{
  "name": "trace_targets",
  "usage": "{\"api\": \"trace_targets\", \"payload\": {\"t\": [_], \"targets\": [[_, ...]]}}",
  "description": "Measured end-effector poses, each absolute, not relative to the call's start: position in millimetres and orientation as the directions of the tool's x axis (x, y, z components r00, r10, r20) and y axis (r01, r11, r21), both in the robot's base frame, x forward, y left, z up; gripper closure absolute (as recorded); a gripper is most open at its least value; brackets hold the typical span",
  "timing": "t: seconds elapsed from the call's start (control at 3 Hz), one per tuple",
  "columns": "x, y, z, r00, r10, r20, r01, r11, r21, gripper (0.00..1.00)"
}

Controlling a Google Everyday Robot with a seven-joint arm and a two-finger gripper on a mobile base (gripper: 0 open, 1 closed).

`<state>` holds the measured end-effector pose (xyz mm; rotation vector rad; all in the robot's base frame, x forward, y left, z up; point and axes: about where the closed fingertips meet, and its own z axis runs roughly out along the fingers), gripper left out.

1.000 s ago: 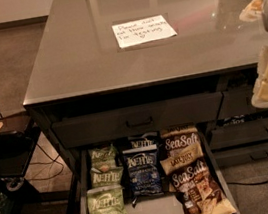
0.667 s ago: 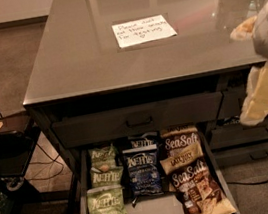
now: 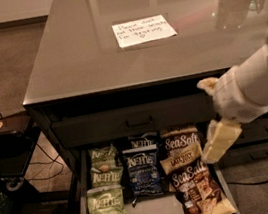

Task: Pick blue chip bag from middle drawer and place on counter

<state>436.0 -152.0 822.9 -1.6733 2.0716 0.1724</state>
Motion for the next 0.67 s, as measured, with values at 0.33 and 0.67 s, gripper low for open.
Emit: {"api": "trace_targets", "payload": {"t": [0.33,0.67], "targets": [[438.7,-126.4,770.7,-0.127,-0.888,-0.442,-0.955,0.23,-0.186,0.0],[434.7,-98.6,712.8,-0.109,-0.91,-0.4,-0.973,0.18,-0.143,0.0]]}}
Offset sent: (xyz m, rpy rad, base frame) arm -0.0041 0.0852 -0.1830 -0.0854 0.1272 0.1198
